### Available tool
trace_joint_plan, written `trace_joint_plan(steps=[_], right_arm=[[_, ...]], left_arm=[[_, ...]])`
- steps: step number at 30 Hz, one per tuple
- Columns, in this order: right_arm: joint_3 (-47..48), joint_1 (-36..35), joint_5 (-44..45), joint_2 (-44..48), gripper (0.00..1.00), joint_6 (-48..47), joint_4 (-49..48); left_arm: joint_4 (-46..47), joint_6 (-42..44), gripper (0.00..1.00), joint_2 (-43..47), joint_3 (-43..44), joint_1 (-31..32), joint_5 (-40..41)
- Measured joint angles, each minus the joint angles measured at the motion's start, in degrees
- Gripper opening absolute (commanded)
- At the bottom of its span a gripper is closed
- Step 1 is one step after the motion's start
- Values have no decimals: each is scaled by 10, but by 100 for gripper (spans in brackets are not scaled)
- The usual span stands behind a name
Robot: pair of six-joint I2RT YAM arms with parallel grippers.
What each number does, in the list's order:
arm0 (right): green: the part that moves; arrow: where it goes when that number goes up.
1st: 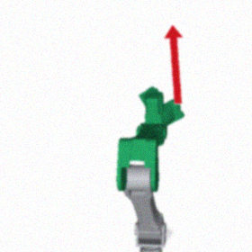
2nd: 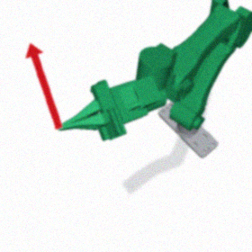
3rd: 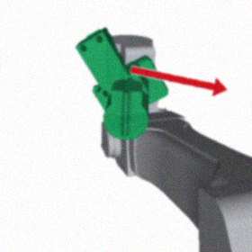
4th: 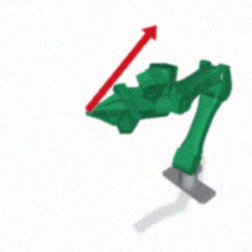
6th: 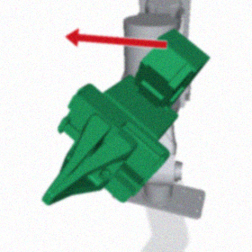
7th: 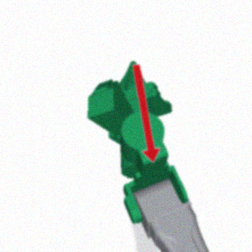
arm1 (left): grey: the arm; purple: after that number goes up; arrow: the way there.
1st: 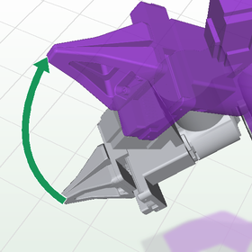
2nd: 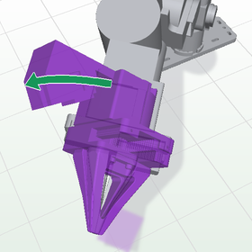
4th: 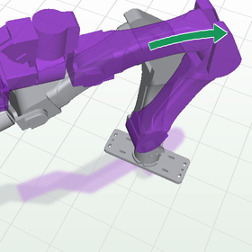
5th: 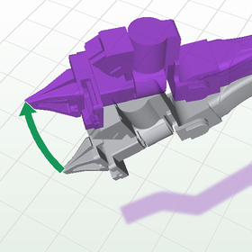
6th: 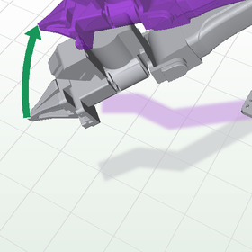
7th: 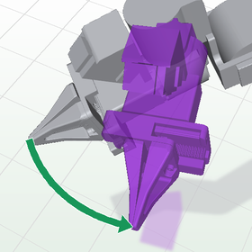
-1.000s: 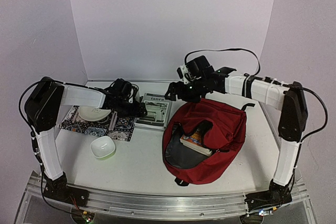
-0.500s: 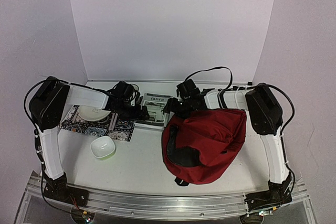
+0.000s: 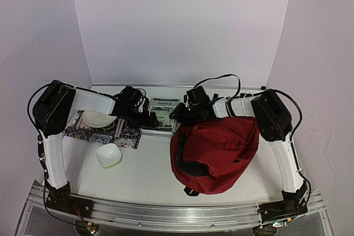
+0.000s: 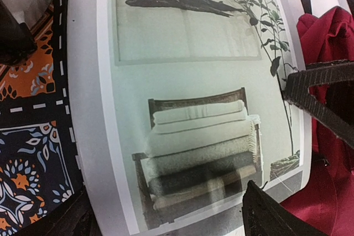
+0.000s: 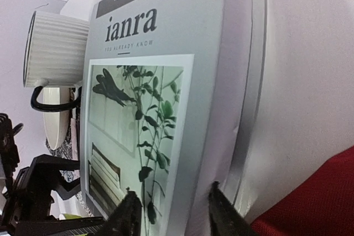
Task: Pack the student bag
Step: Pick up the book from the center of the board.
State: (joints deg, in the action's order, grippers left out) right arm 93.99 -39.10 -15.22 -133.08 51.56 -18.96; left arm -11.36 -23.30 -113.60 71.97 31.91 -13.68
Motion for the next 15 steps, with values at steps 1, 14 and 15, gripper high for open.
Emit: trace_joint_plan(steps=[1,14,15], right_arm=[[0,3,-6,0,30,2,-3],[-70,7,-28,41,0,41,-76],[-75,7,-31,48,0,48,-85]], left_arm=[[0,-1,90,0,0,-1,-1],[-8,-8,92,28,-3,-1,8],[-9,-10,93,37,-5,-1,12]])
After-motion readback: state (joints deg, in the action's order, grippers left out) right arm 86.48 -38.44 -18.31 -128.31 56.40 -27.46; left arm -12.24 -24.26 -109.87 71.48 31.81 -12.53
